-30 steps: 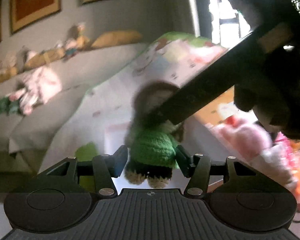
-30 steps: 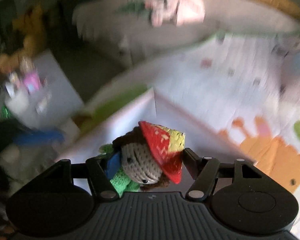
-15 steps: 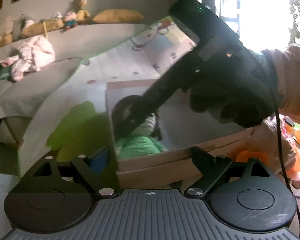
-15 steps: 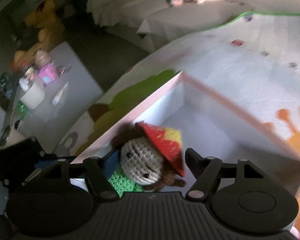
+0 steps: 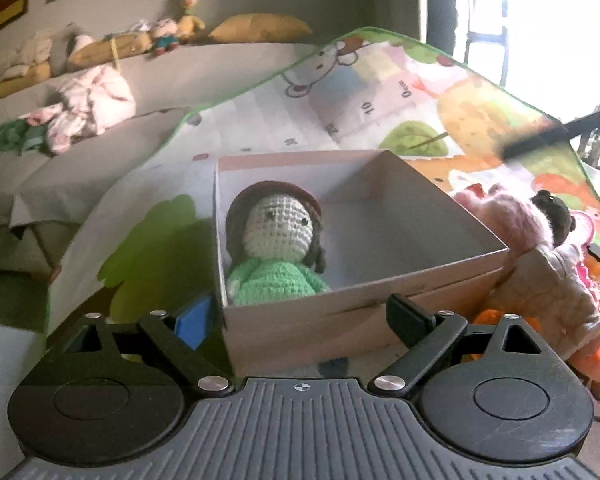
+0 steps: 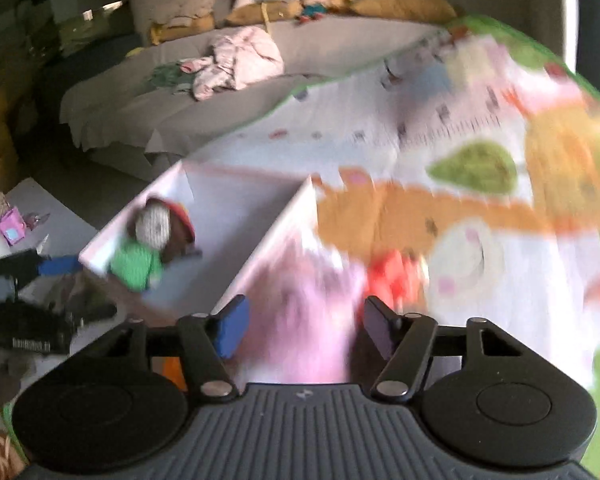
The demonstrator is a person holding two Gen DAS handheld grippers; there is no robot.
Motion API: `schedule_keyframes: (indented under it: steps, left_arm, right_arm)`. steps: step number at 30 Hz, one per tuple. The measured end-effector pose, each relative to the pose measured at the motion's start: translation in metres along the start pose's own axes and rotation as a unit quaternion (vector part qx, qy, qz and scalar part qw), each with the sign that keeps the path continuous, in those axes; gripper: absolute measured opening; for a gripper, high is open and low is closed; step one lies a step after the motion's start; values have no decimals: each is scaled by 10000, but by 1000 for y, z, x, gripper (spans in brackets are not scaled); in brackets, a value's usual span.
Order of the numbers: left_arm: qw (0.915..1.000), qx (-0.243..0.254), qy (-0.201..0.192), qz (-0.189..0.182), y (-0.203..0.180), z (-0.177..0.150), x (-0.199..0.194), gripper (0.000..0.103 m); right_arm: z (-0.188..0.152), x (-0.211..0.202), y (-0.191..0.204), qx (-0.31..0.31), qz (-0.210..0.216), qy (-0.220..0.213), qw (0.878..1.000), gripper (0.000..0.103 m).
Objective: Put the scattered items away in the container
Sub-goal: 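Move the right gripper back over the plush toys beside the box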
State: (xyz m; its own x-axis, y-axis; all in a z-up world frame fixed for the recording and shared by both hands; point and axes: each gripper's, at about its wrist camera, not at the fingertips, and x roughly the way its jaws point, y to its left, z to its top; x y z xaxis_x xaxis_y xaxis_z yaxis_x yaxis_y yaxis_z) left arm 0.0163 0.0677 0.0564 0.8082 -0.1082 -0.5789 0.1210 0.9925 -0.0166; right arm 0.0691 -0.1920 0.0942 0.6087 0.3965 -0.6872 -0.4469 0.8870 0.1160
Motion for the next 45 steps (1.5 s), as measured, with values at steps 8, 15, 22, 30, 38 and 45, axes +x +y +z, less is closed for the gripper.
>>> schedule_keyframes:
  steps: [8,15,22,30,38,45]
  left_arm:
    - [9996,26,283,-51,-34,-17,-20,95]
    - [9890,759,697,-1059,-87,-31,-17,77]
    - [9818,1153,940,-1182,-117,-28,3,53]
    - [9695,1563,759,-1730,-165,-22,26,51]
    - [9753,1814,405,-1197,-136,-22,-23,75]
    - [9863,1348,520,-802,-93,-37,-50,79]
  right_arm:
    - [-38,19,-22,1266,712,90,9894,68]
    - [-46,32,-24,1587,920,119,9829,57]
    - [-46,-29,-37,1527,840,-610,9828,49]
    - [-53,-68,-43,1607,627,-994,9800,49]
    - [-50,-78,-15,1459,1295,-855,9771,49]
    - [-58,-17,27,1530,1851,297,9703,49]
